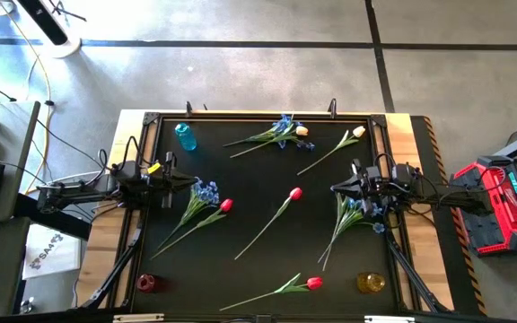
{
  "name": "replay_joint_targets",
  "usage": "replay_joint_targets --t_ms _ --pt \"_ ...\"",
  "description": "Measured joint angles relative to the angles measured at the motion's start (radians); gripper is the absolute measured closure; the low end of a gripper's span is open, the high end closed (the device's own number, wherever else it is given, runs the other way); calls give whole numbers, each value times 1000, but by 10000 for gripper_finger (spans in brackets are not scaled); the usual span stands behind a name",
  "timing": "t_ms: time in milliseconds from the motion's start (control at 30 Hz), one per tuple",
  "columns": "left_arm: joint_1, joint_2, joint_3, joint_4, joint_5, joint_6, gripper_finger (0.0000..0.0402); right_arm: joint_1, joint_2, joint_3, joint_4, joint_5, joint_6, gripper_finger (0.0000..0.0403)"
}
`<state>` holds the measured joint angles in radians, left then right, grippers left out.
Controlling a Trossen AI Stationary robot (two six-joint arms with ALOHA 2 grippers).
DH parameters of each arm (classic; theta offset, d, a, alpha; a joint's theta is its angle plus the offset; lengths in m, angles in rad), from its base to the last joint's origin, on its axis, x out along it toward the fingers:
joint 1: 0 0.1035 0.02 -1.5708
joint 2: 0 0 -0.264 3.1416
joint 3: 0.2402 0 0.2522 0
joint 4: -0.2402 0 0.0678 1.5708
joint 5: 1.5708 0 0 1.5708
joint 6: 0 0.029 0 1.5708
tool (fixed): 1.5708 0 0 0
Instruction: Sort flowers into vase by color
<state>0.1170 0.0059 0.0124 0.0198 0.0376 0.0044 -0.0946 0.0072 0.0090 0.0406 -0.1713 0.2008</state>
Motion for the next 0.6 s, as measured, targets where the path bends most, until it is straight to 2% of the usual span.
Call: replay_joint_targets --t_ms 267,333,433,600 --pt "0 0 0 16 -33 218 401 0 0 0 0 0 0 402" --pt "0 0 0 18 -80 236 402 0 0 0 0 0 0 402" --pt "0 0 0 60 -116 122 402 -2 0 0 0 12 -19 402" --pt "0 0 0 134 -130 -137 402 -12 0 0 -2 105 -147 402"
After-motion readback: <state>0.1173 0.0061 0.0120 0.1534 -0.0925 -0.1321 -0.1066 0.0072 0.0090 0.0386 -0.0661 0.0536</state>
